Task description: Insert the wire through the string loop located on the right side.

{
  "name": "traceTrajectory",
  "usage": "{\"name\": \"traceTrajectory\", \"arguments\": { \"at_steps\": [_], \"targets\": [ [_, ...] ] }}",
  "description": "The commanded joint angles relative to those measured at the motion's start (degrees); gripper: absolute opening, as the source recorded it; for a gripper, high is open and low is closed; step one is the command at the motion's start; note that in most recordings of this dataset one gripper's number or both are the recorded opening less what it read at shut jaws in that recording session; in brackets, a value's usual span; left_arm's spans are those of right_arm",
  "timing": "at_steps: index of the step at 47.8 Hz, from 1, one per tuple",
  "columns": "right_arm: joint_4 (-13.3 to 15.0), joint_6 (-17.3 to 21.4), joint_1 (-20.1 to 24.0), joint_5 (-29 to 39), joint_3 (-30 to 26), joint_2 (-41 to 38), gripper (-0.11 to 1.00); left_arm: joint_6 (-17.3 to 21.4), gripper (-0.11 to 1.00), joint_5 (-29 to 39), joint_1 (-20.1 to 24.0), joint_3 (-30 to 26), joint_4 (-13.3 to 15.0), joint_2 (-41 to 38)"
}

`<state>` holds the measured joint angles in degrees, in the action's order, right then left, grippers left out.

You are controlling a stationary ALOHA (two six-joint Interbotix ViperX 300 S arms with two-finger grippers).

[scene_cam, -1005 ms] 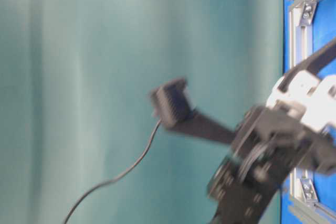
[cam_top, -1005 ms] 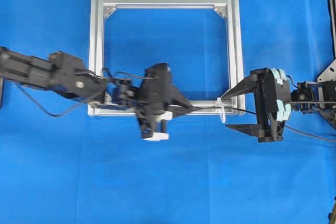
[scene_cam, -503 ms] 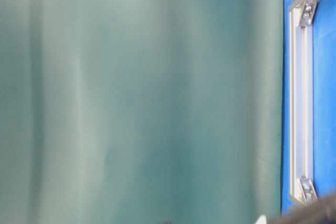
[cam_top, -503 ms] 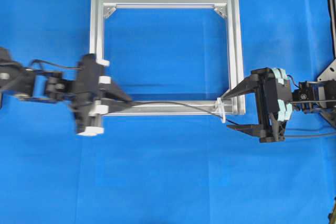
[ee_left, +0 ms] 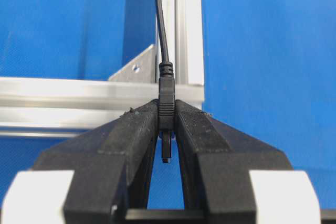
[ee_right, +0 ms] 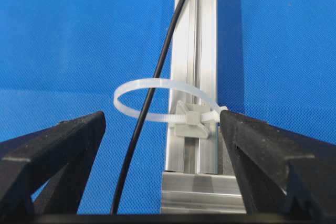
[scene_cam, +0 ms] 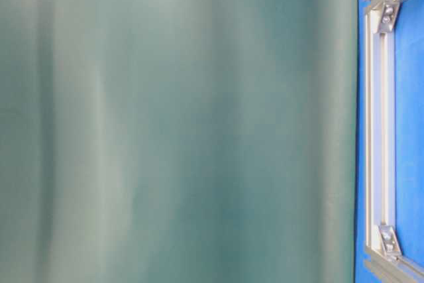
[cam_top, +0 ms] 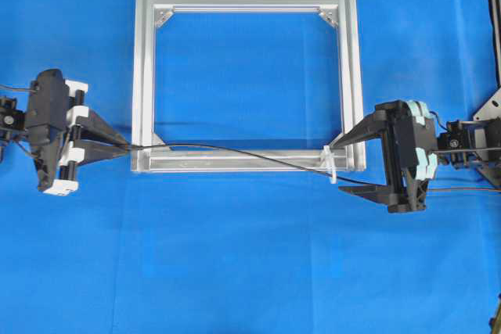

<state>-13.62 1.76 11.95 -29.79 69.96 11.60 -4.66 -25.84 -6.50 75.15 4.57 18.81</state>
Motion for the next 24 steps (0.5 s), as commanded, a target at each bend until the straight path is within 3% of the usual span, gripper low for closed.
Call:
{"name": "traceTrajectory", "arguments": {
  "at_steps": [1,24],
  "targets": [
    [0.1,-0.1,-0.1,-0.2,-1.2,0.9,0.92,0.3,0.08,0.1,-0.1,-0.2,-0.1,0.7],
    [0.1,-0.1,-0.1,0.3,-1.3,0.9,0.92,0.4,0.12,0.6,0.0,-0.2,-0.2,0.5]
  ]
}}
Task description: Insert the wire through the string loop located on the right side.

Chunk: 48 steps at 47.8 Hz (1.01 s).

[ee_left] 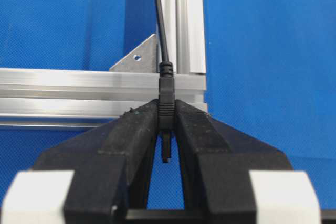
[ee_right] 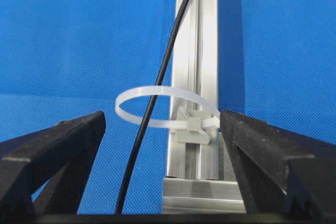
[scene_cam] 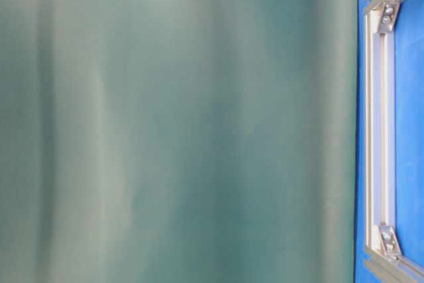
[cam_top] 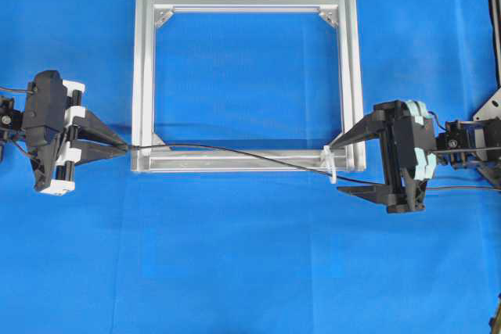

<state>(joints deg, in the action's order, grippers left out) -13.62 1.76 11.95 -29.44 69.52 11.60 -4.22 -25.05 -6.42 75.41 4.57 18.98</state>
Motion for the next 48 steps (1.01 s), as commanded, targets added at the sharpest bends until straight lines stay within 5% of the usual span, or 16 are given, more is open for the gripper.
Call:
{"name": "traceTrajectory", "arguments": {
  "at_steps": [1,10,14,30,48],
  "targets": [
    [0.1,-0.1,-0.1,-0.1,-0.9,0.9,0.92,-0.1,0.17,-0.1,-0.1,-0.4,-0.2,0.4],
    [0.1,-0.1,-0.1,-0.1,-0.8,0.9,0.92,-0.1,0.73,2.3,-0.2,-0.4,-0.2,0.3],
    [0.1,-0.1,-0.1,0.0,-0.8,0.9,0.92,-0.1,0.87,2.5,-0.2,-0.4,-0.2,0.4],
    [0.1,-0.1,-0.1,1.2,-1.0,3.4,0.92,-0.1,0.82,2.8,-0.1,-1.1,-0.2,2.2],
    [0.1,-2.3,-1.6,11.2,-1.6,16.3,0.92,0.2,0.82,7.7,-0.1,-3.9,-0.2,9.2]
  ]
}}
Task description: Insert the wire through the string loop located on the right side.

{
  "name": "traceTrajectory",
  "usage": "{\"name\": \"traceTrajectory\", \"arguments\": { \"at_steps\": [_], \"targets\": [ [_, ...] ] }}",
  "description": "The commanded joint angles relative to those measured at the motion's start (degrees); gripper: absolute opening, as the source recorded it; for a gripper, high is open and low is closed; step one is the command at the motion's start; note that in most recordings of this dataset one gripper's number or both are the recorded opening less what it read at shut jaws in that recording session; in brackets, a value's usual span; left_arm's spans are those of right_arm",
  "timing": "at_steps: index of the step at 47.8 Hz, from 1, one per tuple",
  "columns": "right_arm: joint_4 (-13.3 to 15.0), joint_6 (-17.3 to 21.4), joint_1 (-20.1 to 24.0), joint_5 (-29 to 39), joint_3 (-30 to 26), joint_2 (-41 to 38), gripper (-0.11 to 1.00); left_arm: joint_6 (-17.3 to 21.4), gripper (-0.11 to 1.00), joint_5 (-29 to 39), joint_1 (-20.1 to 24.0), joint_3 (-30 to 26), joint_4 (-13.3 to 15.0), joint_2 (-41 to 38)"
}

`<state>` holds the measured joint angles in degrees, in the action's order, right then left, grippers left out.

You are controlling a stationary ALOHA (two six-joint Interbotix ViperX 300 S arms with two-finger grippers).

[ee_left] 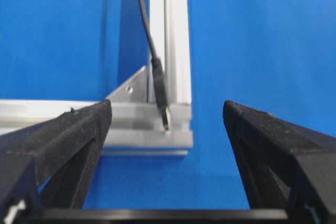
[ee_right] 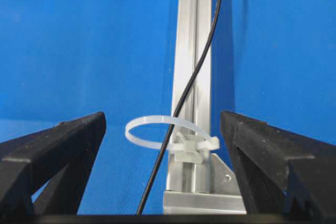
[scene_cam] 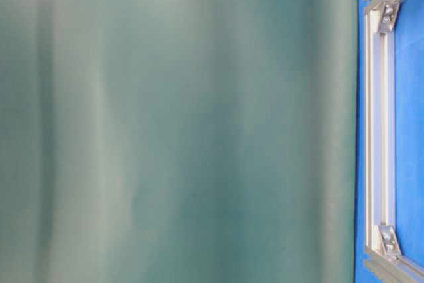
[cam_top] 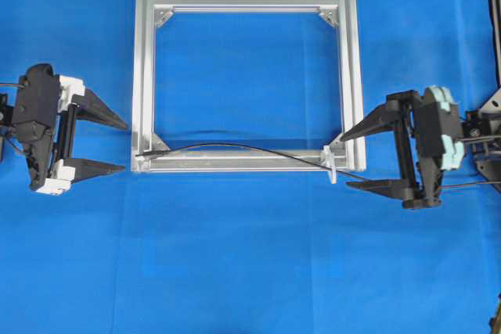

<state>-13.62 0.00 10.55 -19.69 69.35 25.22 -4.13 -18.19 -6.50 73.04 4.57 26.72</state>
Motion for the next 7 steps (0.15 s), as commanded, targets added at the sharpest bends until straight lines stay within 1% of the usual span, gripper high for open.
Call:
{"name": "traceTrajectory", "arguments": {
  "at_steps": [1,7],
  "targets": [
    [0.1,-0.9,-0.2,2.0,-1.6,3.3,0.92,0.1,0.82,1.1,0.2,-1.7,-0.3,1.9],
    [0.1,-2.0,-0.6,4.3,-2.2,6.1,0.92,0.1,0.82,3.0,1.0,-2.4,-0.3,3.7]
  ]
}}
